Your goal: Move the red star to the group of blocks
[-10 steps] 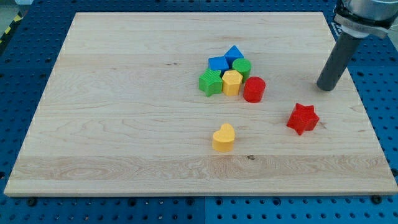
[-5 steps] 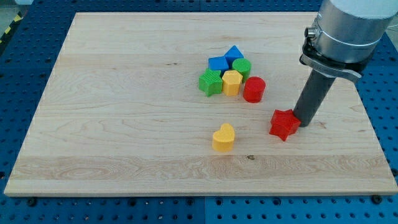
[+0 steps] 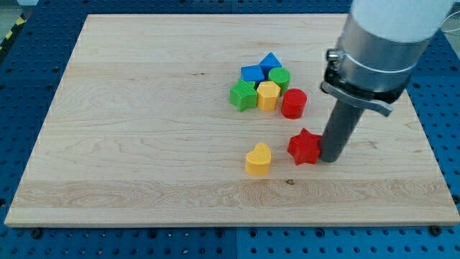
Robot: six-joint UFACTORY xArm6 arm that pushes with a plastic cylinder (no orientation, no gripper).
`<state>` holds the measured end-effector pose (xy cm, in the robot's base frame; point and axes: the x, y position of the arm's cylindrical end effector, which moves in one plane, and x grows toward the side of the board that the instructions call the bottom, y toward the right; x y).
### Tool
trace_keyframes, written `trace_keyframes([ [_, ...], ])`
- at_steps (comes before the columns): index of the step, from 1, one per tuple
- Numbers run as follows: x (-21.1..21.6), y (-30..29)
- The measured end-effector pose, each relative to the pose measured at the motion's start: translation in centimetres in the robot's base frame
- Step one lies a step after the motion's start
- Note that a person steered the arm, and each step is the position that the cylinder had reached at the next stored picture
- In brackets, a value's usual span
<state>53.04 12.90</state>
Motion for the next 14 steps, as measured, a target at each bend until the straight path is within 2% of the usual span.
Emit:
trace_keyframes([
  [8,-2.5,-22.3],
  [11,-7.8,-29.9],
  [14,-7.3,-26.6],
])
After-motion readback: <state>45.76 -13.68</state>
